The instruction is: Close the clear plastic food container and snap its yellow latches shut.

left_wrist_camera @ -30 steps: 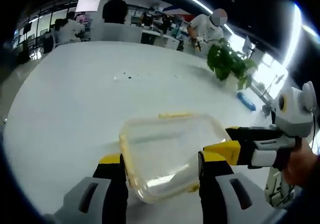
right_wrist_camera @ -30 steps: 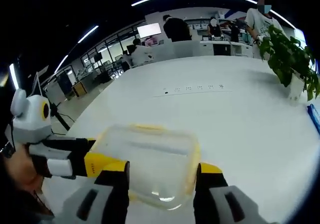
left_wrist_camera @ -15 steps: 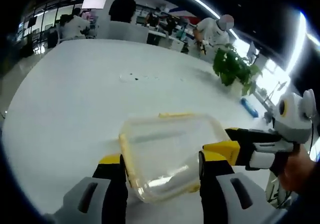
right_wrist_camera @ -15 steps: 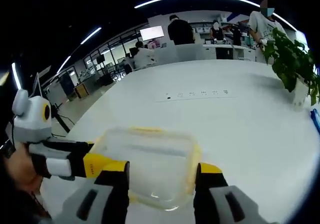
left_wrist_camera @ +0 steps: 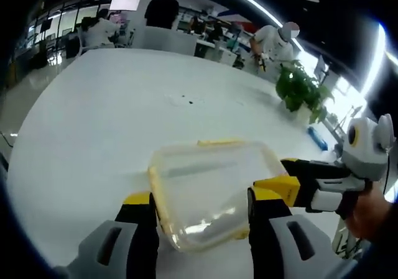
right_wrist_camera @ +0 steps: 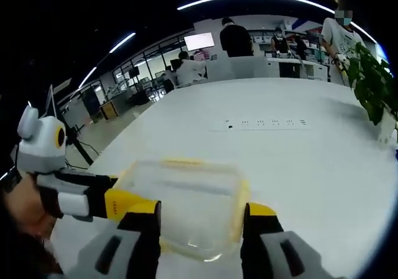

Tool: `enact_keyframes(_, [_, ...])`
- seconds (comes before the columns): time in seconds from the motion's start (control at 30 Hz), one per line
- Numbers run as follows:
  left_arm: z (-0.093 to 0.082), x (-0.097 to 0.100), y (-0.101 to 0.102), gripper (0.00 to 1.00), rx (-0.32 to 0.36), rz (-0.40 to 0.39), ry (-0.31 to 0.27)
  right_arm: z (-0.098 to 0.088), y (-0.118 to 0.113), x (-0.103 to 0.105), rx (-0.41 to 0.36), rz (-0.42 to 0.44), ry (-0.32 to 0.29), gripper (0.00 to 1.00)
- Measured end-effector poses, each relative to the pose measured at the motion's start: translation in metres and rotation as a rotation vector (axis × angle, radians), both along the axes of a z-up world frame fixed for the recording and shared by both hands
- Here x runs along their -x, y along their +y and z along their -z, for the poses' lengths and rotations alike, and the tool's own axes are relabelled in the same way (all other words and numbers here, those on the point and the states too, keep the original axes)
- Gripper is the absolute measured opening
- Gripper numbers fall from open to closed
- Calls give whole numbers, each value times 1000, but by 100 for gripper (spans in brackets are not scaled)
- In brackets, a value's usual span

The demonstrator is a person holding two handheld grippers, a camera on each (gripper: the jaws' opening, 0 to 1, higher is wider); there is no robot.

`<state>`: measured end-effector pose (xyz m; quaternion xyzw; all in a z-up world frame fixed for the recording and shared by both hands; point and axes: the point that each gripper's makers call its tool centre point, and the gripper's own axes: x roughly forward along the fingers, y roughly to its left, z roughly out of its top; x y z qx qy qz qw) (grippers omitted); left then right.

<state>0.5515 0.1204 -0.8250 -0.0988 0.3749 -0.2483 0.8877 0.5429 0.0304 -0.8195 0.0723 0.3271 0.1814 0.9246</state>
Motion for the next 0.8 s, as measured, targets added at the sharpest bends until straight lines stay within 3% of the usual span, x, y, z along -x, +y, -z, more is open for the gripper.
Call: enact_keyframes(0.8, [0, -47, 33, 62, -25, -23, -19, 0, 35, -47, -21, 11, -15, 49])
